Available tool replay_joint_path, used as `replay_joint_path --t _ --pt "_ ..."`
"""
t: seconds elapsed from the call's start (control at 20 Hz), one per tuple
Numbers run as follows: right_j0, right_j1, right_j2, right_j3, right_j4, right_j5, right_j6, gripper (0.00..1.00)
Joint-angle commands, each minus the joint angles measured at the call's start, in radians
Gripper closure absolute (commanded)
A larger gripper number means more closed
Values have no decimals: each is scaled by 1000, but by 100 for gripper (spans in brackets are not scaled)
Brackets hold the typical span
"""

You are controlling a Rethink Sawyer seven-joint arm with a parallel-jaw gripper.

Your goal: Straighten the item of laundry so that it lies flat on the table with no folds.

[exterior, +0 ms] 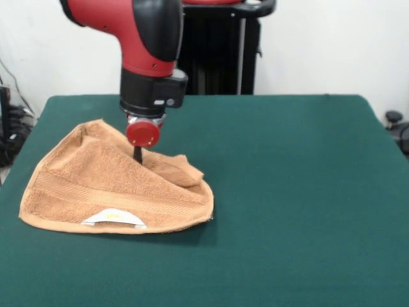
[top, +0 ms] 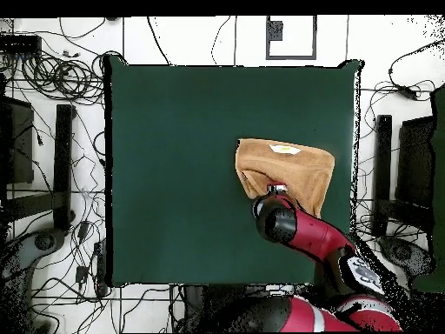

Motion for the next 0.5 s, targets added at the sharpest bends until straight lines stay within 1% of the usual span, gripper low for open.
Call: replay_joint_path --t 0.05,0.2,0.5 --pt "-99 81 25 -176 -95 9 -97 0" --pt "-126 74 32 -213 -141 48 -128 0" --pt "-159 85 41 -219 -215 13 -88 0"
